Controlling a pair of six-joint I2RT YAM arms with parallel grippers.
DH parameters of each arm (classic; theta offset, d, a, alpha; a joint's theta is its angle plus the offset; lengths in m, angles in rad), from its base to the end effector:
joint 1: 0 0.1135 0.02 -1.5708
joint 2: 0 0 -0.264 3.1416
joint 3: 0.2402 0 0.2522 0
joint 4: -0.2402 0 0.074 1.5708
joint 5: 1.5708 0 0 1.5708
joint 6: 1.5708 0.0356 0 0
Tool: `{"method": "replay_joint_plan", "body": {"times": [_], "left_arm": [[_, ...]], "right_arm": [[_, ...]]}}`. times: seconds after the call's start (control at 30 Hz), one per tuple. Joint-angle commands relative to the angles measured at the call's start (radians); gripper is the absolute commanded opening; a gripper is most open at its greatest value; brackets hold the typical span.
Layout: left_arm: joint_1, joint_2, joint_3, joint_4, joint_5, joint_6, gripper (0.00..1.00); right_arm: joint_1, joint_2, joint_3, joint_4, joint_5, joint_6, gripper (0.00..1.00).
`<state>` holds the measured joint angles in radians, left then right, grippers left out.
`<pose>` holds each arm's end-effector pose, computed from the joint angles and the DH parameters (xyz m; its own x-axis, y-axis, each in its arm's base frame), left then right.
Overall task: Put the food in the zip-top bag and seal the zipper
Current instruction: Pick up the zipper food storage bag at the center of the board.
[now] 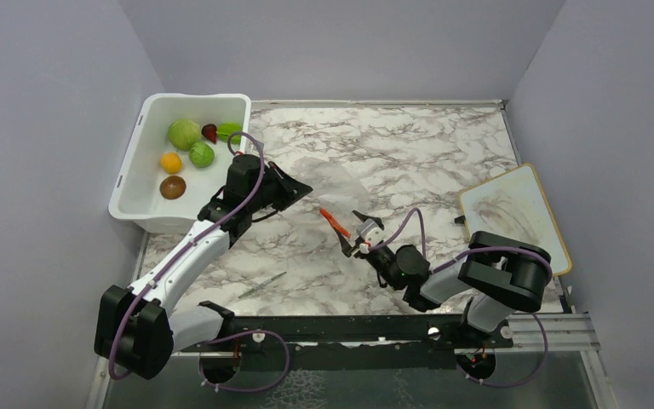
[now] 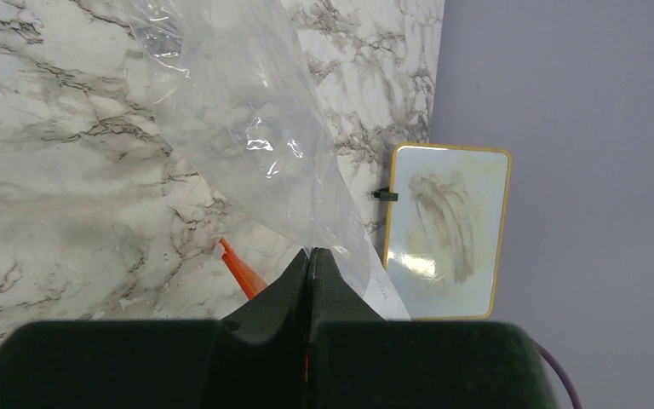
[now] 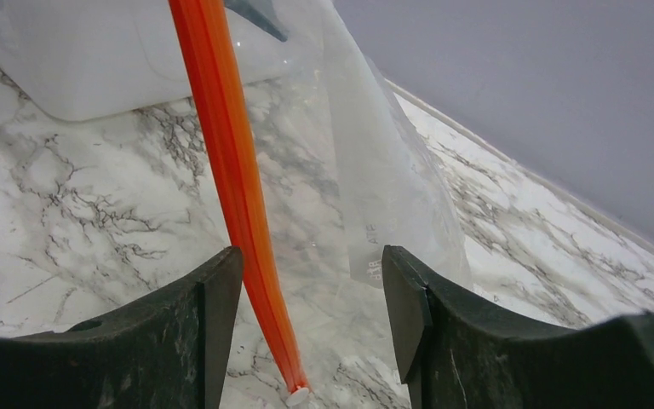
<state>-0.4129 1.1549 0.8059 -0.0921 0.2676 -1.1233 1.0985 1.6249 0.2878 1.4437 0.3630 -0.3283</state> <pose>0.2362 -0.1138 0.2814 -0.7155 -0.6357 -0.2895 -0.0903 0.4952 -0.8641 0.1277 0.2223 0.1641 0.2625 -0.1488 -0.9534 -0.6204 0.7308 -0.2848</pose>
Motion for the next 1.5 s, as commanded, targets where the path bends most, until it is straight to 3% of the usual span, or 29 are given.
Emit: {"method": "replay_joint_plan", "body": {"times": [0.0, 0.2, 0.3, 0.63, 0.77, 0.8, 0.87, 0.93, 1.1, 1.3, 1.47], "left_arm": [[-0.002, -0.031, 0.0, -0.007, -0.028, 0.016, 0.0], [-0.002, -0.035, 0.003, -0.011, -0.031, 0.023, 0.0], [-0.002, -0.038, 0.003, -0.011, -0.033, 0.027, 0.0], [-0.002, -0.038, -0.004, -0.019, -0.038, 0.028, 0.0], [-0.002, -0.037, -0.005, -0.004, -0.036, 0.049, 0.0], [-0.002, -0.036, 0.0, -0.002, -0.038, 0.062, 0.04], [-0.001, -0.035, 0.022, -0.004, -0.045, 0.109, 0.25], [-0.002, -0.035, 0.058, -0.028, -0.062, 0.173, 0.43], [-0.001, -0.042, 0.164, -0.084, -0.079, 0.358, 0.64], [-0.001, -0.093, 0.248, -0.085, -0.033, 0.539, 0.97], [-0.001, -0.141, 0.274, -0.076, 0.054, 0.654, 0.99]], "right_arm": [[0.009, 0.02, -0.009, 0.201, 0.066, -0.048, 0.56], [0.009, 0.035, 0.006, 0.231, 0.124, -0.086, 0.31], [0.009, 0.042, 0.004, 0.265, 0.164, -0.095, 0.23], [0.009, 0.034, -0.028, 0.319, 0.154, -0.059, 0.01], [0.008, 0.009, -0.054, 0.323, 0.111, -0.01, 0.01], [0.009, -0.006, -0.064, 0.314, 0.099, 0.012, 0.01], [0.008, -0.051, -0.081, 0.27, 0.099, 0.066, 0.01], [0.009, -0.123, -0.089, 0.161, 0.104, 0.114, 0.01], [0.008, -0.396, -0.005, -0.416, 0.104, 0.263, 0.01], [0.008, -0.67, 0.099, -0.897, 0.088, 0.449, 0.01], [0.008, -0.727, 0.266, -1.275, 0.029, 0.581, 0.01]]}}
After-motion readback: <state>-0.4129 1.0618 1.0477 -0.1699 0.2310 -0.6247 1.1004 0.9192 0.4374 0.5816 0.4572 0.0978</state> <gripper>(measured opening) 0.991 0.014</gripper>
